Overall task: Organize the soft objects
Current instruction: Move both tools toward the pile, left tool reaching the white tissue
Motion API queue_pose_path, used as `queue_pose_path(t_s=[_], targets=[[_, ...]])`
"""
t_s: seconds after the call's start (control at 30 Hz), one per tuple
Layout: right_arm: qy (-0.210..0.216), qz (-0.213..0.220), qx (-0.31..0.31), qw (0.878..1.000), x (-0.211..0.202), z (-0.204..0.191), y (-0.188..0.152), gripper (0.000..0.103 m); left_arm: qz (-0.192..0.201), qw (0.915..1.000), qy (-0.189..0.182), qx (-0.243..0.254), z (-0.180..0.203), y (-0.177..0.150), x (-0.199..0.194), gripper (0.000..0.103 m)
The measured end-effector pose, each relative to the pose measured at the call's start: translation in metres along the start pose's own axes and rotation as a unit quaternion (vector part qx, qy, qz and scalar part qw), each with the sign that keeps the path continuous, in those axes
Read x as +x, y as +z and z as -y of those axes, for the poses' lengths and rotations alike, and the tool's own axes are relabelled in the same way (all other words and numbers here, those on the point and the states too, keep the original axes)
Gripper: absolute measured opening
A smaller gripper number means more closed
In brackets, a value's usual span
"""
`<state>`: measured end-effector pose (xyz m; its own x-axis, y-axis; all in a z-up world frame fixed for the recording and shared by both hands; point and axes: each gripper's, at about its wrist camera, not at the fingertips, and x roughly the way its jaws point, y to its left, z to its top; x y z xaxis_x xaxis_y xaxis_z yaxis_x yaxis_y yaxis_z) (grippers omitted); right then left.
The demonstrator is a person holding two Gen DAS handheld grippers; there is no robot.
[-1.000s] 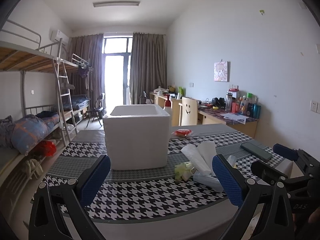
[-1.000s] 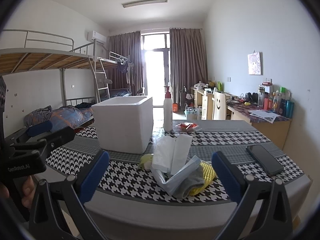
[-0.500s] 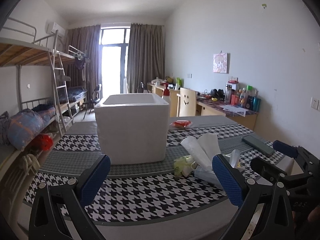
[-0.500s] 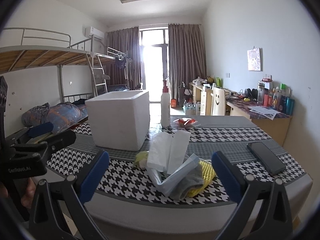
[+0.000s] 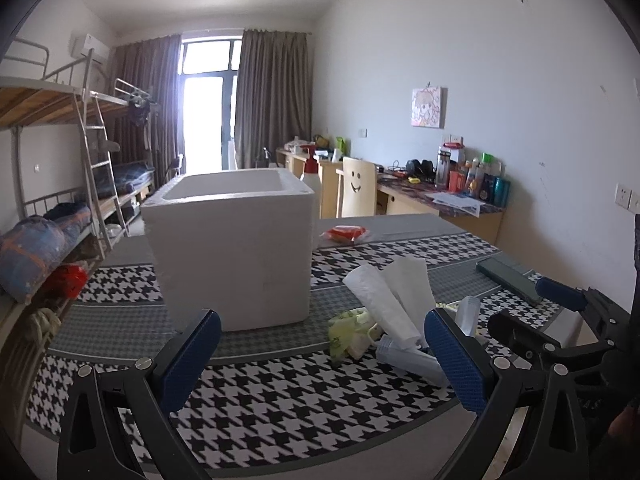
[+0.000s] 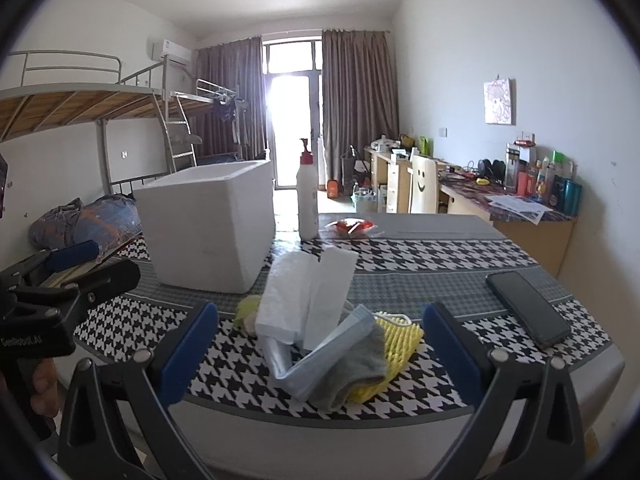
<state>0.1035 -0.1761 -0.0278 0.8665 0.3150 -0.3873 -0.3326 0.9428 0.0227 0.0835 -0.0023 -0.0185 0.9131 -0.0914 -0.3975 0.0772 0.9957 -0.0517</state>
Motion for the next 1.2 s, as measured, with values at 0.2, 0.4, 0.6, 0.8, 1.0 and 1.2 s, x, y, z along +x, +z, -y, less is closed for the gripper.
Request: queue_pose_path(t_s=[0.2,0.4,0.6,0.8,1.0,1.2], targets=[[-0.006,-0.011,-0.001,1.000,0.009,0.007,0.002,0.103,-0.015,0.9998,-0.013,0.003,0.008,0.005,0.019,0.102],[-0.011,-0.021,0.008,1.000,0.016,0.015,0.000,0.103,-0.033,0.9991,-0.026,0.006,0.017,0.006,0.037,0.102],[-0.019,-0.034,0.016,0.999,0.025,0.028,-0.001,0.103,-0.060,0.9972,-0.045,0.003,0.026,0.006,0.059,0.096],[-0.021,-0.045,0.020,0.999,0.031,0.035,-0.004,0.103,-0.084,0.9944,-0.064,0.001,0.035,0.006,0.077,0.090],[-0.018,-0.050,0.025,0.998,0.035,0.041,-0.007,0.103,-0.111,0.9913,-0.072,-0.001,0.041,0.004,0.097,0.087],[-0.018,-0.055,0.023,0.998,0.037,0.044,-0.010,0.103,-0.134,0.9881,-0.077,0.001,0.047,0.003,0.114,0.080]])
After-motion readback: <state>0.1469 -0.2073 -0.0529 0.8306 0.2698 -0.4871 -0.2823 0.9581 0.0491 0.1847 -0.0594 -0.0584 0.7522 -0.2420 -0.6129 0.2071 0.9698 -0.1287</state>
